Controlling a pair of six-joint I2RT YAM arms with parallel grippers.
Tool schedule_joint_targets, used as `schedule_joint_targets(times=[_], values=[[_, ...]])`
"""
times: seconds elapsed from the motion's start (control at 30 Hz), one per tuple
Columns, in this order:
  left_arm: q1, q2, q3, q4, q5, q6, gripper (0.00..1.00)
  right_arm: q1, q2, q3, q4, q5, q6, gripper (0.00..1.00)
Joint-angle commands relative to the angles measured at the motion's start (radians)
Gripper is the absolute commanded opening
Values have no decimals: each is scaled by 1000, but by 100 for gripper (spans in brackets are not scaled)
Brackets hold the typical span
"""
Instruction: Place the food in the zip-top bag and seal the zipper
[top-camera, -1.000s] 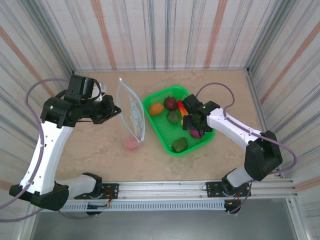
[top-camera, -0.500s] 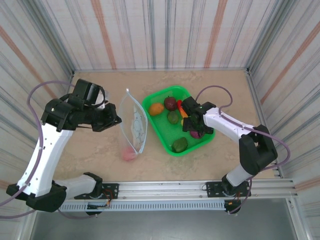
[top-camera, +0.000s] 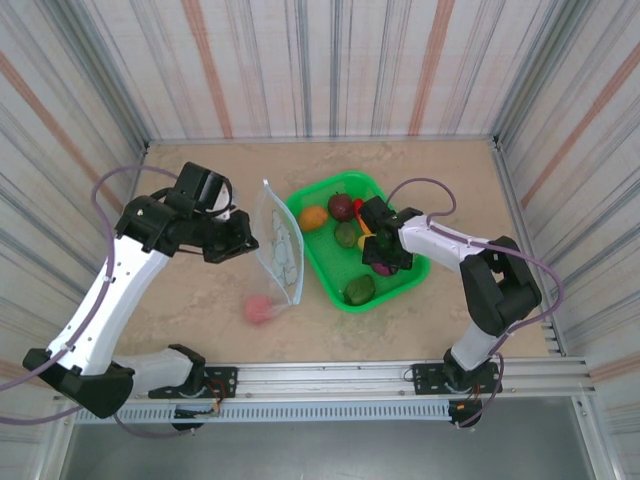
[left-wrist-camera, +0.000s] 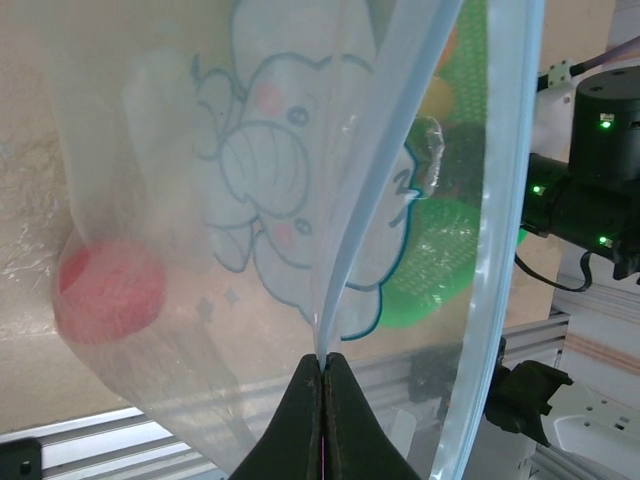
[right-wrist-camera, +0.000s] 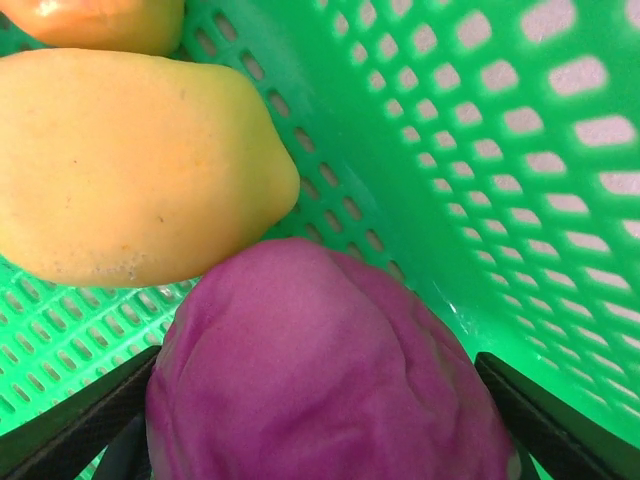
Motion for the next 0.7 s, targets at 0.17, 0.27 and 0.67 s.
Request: schedule_joint_targets(times=[0.17,0.27,0.67], values=[[1,-33,-34,44,0,-7,0,-4,-245,-58,9,50,-32,68],[2,-30,-29,44,13,1,0,-5,-355,-53,-3,30,-63,67],[4,-32,-32,47,12,-14,0,28,-511,19,12,-131,-92,59]])
